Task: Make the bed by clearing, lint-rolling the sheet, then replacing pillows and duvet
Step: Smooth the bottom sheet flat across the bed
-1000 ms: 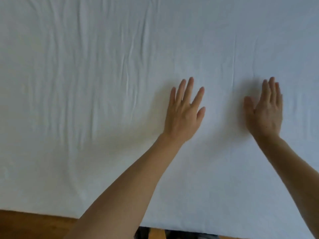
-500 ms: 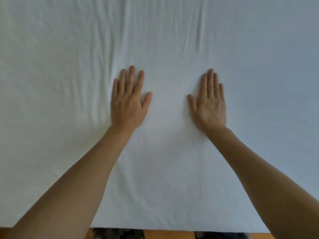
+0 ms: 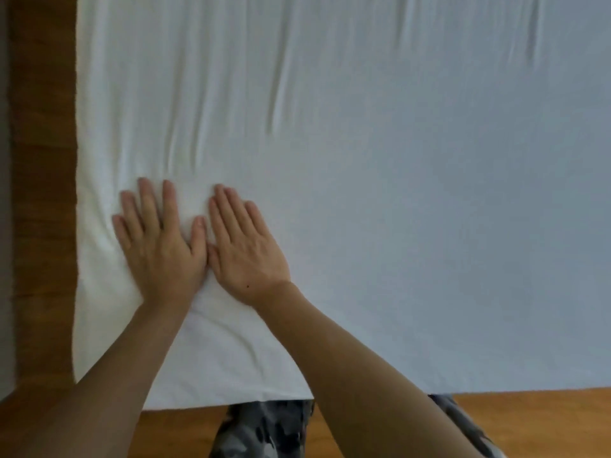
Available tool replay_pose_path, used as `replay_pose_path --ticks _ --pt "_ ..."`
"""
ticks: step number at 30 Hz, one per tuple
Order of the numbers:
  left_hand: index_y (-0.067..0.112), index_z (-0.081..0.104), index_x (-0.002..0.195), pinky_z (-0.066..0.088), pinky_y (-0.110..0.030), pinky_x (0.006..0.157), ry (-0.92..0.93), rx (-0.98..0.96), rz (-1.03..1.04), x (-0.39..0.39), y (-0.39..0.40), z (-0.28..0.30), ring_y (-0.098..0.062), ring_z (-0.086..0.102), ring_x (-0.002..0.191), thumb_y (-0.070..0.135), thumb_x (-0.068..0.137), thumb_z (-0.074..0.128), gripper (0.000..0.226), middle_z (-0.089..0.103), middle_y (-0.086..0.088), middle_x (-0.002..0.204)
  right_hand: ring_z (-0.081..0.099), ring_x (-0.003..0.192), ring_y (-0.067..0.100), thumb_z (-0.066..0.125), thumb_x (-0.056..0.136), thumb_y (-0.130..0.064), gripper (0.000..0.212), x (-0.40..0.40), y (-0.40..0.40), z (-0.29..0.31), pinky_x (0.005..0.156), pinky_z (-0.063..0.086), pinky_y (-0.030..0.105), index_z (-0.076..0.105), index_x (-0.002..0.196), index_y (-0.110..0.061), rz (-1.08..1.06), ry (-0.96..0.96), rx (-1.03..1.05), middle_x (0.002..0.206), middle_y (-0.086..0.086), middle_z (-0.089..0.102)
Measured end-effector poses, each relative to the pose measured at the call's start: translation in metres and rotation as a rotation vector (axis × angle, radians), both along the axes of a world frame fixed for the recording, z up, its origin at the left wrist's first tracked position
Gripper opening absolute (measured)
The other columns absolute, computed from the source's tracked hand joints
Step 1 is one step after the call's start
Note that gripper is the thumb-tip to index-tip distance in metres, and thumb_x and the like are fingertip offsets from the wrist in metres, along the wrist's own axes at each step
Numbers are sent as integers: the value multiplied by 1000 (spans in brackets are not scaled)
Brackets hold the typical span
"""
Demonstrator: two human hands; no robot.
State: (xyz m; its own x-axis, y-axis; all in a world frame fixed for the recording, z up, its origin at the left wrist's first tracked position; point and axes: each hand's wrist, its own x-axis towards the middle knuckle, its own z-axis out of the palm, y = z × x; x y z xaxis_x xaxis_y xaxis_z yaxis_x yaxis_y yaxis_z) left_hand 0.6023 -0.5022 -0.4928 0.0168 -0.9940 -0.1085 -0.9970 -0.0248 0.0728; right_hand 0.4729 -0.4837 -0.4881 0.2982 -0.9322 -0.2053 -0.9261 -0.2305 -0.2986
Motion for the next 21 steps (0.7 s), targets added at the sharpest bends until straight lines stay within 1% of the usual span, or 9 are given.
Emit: replay_pose_path --ticks 3,6,8,9,11,14,17,19,21 --pt "16 19 153 6 -54 118 -15 10 136 19 14 4 -41 10 147 43 102 32 59 14 -20 160 12 148 24 20 98 -30 57 29 22 1 121 3 37 23 150 -6 110 24 -7 158 12 19" --pt "14 19 153 6 -57 117 -16 35 239 20 22 8 -44 9 146 42 103 32 59 12 -23 160 8 149 19 26 102 -34 58 19 29 11 120 2 35 16 153 -10 235 -5 -11 160 7 13" --pt "10 15 154 4 -57 118 10 29 319 7 23 15 -43 6 147 43 102 30 63 8 -25 159 9 148 19 33 101 -37 61 -6 32 24 120 4 35 18 152 -8 258 -116 -30 160 7 15" --pt "9 13 155 1 -55 119 32 23 330 -6 24 19 -41 4 148 43 101 29 66 6 -26 159 14 147 22 37 100 -35 60 -27 34 32 120 8 36 24 150 -5 165 -217 -53 159 10 20" --pt "7 14 154 1 -52 119 90 7 188 -49 31 27 -40 6 148 41 100 31 66 7 -27 159 22 145 26 41 99 -32 57 -87 48 39 119 14 38 33 145 0 -82 -311 -129 154 16 30" --pt "6 30 150 9 -55 117 176 -2 -192 -140 52 30 -43 17 145 38 99 35 60 19 -28 156 24 143 29 32 102 -36 58 -208 78 29 118 15 39 34 144 4 -372 -140 -163 152 20 32" --pt "10 39 147 16 -56 116 258 49 -488 -233 82 28 -41 23 144 39 97 37 58 26 -25 155 21 144 31 27 101 -41 64 -325 118 26 118 18 46 30 145 6 -651 35 -73 154 21 27" --pt "13 38 148 15 -54 117 288 92 -618 -273 100 29 -37 20 146 39 97 36 57 24 -21 157 15 146 31 26 99 -40 66 -375 141 32 119 15 46 25 147 5 -764 122 -26 156 19 21" --pt "14 36 149 12 -52 118 296 123 -677 -287 111 26 -36 18 147 38 98 35 56 22 -19 158 9 148 27 25 98 -40 67 -396 156 34 121 9 43 19 149 2 -828 168 21 159 16 14"
